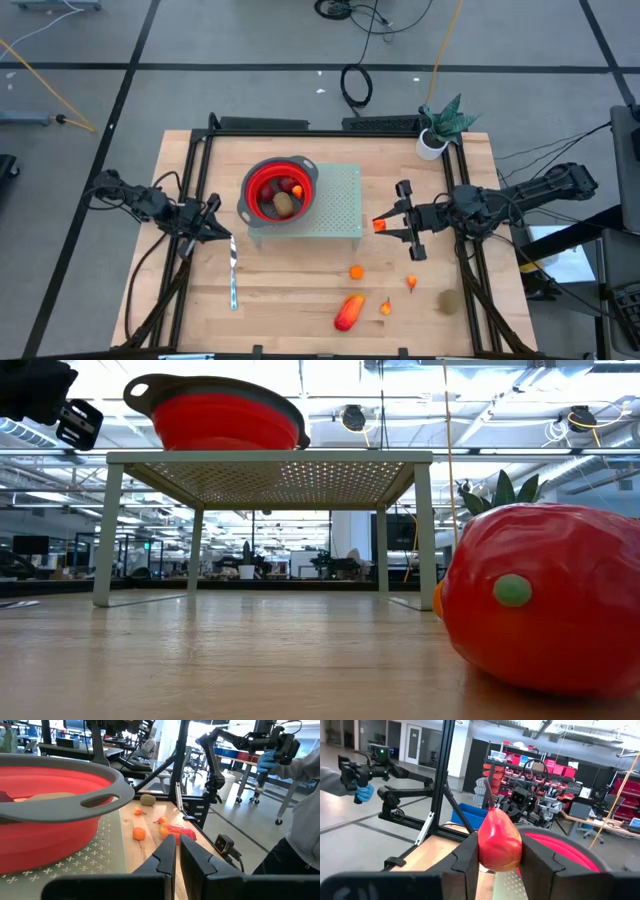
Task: Pick & Place Fruit
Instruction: Put the top peach into the strainer bowl on the shelf
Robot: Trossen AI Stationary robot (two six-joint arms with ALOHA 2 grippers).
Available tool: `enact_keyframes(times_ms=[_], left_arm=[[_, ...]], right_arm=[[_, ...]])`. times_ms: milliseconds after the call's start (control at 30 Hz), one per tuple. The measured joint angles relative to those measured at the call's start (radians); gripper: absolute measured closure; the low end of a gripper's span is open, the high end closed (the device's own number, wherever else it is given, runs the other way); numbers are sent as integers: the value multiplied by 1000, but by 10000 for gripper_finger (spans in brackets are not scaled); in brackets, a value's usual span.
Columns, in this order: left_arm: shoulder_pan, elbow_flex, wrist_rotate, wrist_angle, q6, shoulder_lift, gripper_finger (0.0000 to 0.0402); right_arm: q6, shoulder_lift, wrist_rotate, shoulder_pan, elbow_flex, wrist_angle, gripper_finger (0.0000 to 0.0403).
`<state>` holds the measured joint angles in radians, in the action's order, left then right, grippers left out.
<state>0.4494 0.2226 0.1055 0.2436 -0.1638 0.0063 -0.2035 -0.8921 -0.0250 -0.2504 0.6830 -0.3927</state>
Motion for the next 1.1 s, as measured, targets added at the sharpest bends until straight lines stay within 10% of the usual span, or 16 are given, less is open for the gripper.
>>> enact_keyframes(times_ms=[733, 1100], left_arm=[[0, 0, 8, -327, -82, 0, 380], [0, 0, 174, -528, -2, 83, 380]], right_arm=[[586, -252, -4, 0, 0, -335, 297], [805, -390, -4, 3, 0, -480, 297]])
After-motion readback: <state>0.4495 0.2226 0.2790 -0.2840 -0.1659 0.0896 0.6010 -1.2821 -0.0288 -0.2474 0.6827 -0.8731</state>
